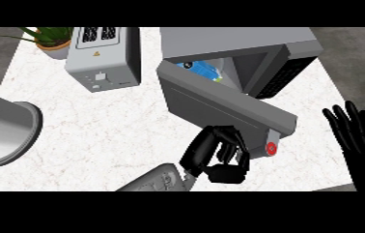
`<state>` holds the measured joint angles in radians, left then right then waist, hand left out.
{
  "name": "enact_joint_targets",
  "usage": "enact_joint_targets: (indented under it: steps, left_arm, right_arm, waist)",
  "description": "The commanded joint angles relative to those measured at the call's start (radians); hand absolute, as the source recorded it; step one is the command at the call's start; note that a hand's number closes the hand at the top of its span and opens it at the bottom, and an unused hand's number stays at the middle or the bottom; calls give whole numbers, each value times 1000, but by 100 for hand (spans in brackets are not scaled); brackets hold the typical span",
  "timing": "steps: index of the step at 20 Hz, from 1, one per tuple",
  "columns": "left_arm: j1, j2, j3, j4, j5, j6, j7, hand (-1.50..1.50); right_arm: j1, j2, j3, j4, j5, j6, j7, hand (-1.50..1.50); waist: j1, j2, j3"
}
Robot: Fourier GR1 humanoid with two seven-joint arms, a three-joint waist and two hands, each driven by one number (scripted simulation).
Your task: Pick up the milk, place it into the microwave and close the microwave
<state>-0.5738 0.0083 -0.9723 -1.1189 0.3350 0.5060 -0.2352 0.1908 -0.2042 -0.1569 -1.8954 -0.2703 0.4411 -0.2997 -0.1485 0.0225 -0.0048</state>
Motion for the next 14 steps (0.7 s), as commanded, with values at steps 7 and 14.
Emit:
enact_joint_targets:
  steps: [7,14]
  left_arm:
    - [-184,-8,59,115,190,89,-31,150]
    - [-271,-8,151,186,305,118,-68,150]
  right_arm:
    - [-33,-49,25,-88,-109,58,89,-150]
    - [-52,-68,22,-104,-194,76,125,-150]
  waist:
    - [-79,21,-1]
    - [-117,42,-2]
